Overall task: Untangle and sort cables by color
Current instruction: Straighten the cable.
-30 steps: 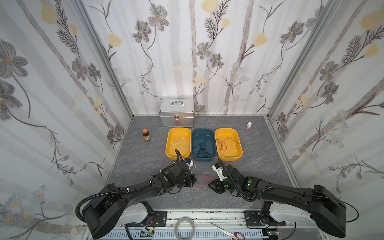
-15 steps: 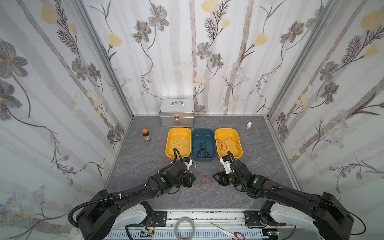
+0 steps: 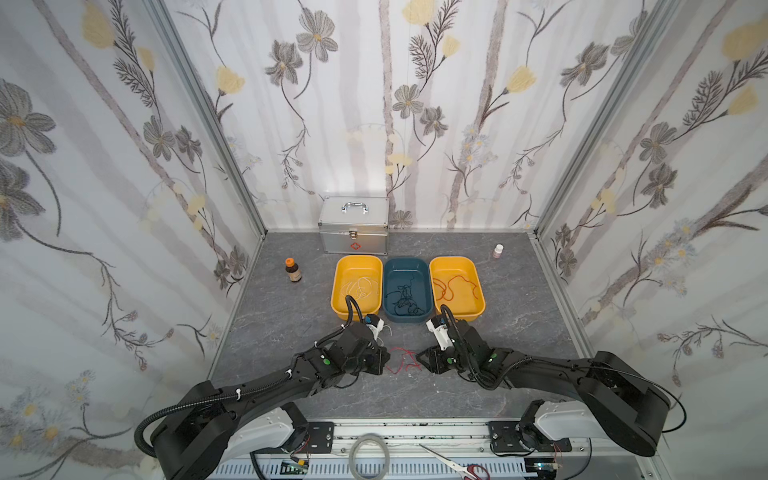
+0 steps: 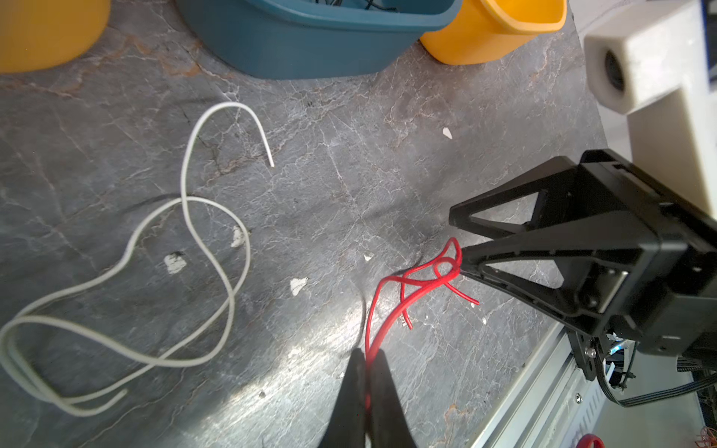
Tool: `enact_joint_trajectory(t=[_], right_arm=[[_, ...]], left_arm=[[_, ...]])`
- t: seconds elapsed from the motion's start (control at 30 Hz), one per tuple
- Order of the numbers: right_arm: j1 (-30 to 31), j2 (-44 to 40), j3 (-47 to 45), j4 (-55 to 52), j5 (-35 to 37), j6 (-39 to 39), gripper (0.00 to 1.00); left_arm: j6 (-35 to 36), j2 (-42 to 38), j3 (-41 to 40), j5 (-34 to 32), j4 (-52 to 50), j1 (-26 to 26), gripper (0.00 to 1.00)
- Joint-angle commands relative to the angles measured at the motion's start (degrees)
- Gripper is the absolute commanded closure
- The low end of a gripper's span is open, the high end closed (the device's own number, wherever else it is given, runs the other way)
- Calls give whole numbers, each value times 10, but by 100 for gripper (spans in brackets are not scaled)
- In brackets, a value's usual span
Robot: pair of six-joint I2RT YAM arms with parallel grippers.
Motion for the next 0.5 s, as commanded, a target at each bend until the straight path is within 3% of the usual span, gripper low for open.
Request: enact_joint_trajectory(t=[0.0,0.2,0.47], right_arm=[[2,22,12,59,-19,-10,58],[3,40,21,55,-13,-8,82],[1,-51,15,-33,40,-22,94]], left_arm=[[3,-2,2,-2,7,0,100],[2,-9,6,-14,3,1,100],[-14,6,73,-89,-77,11,100]])
